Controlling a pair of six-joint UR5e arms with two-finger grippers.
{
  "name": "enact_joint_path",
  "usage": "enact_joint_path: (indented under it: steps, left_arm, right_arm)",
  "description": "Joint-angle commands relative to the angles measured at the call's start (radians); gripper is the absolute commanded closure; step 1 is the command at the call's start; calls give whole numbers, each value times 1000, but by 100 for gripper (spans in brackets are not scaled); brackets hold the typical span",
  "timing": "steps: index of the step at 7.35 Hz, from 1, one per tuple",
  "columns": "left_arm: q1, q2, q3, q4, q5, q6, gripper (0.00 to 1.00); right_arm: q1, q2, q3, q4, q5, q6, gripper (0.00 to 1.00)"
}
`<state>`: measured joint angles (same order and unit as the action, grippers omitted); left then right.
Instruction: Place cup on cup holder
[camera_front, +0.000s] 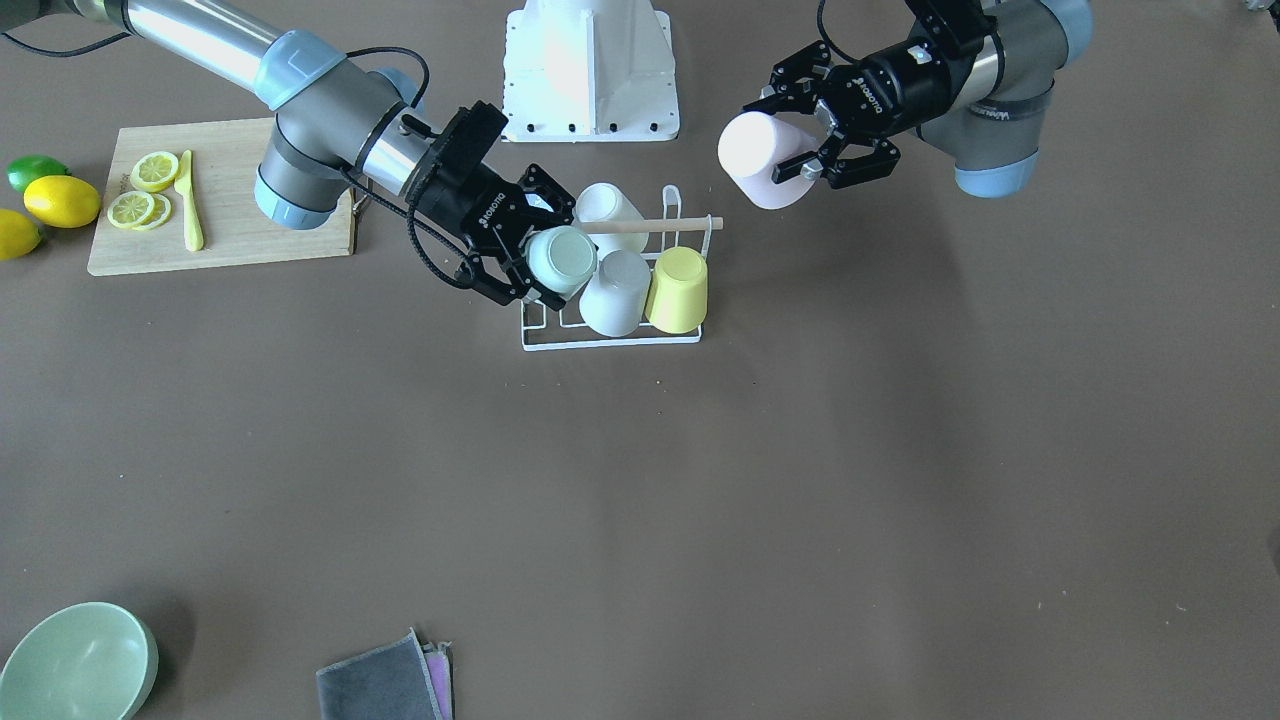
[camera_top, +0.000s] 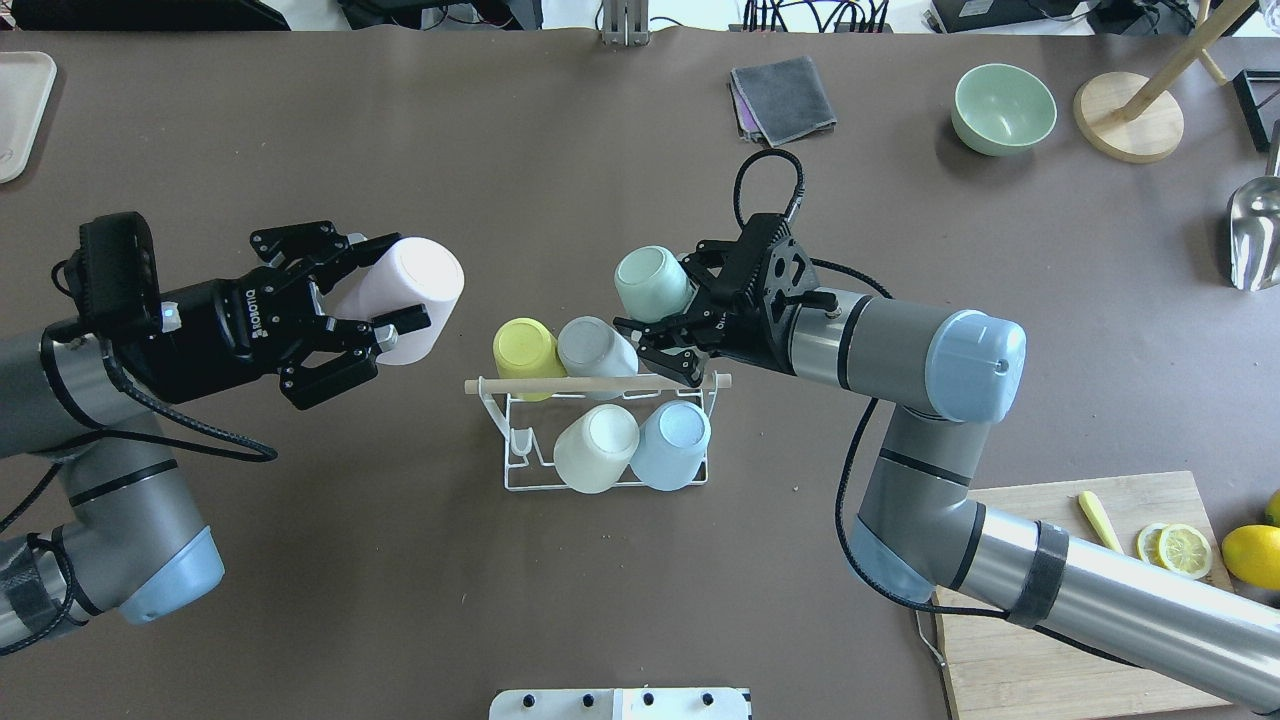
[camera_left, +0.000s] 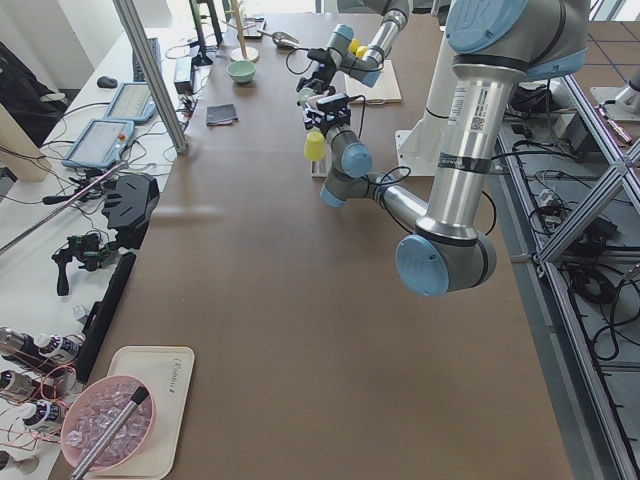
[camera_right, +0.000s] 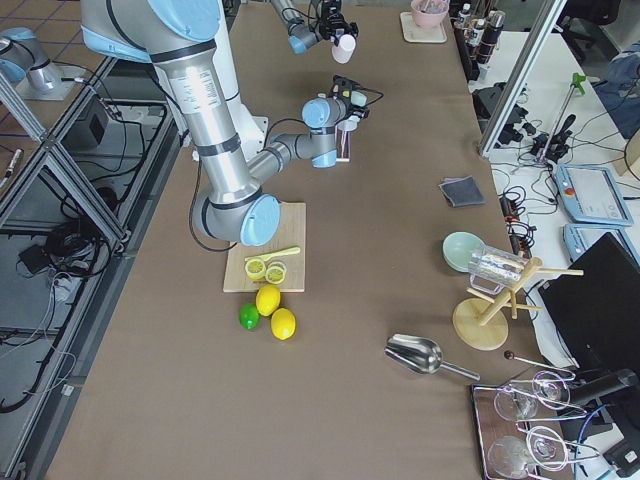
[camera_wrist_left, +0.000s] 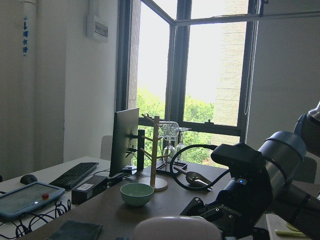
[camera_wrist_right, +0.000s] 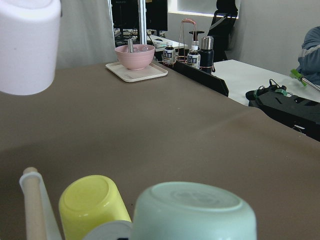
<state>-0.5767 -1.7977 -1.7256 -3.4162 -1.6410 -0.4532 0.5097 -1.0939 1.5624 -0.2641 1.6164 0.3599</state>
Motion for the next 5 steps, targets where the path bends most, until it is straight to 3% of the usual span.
enact_joint_path:
  steps: [1,2,4,5]
  left_arm:
    - [67,-11,-5,-23,83,1,100]
    - [146,-44,-5,-23,186,26,100]
    - [224,-40,-2,-26,214,102,100]
    - [262,-19,6,-44,292,146,100]
  right_arm:
    - [9,3,-12,-1,-4,1,75]
    - [9,5,-12,-1,-6,1,74]
    - [6,6,-13,-1,-4,2,73]
    - [4,5,-15,0,-4,1,73]
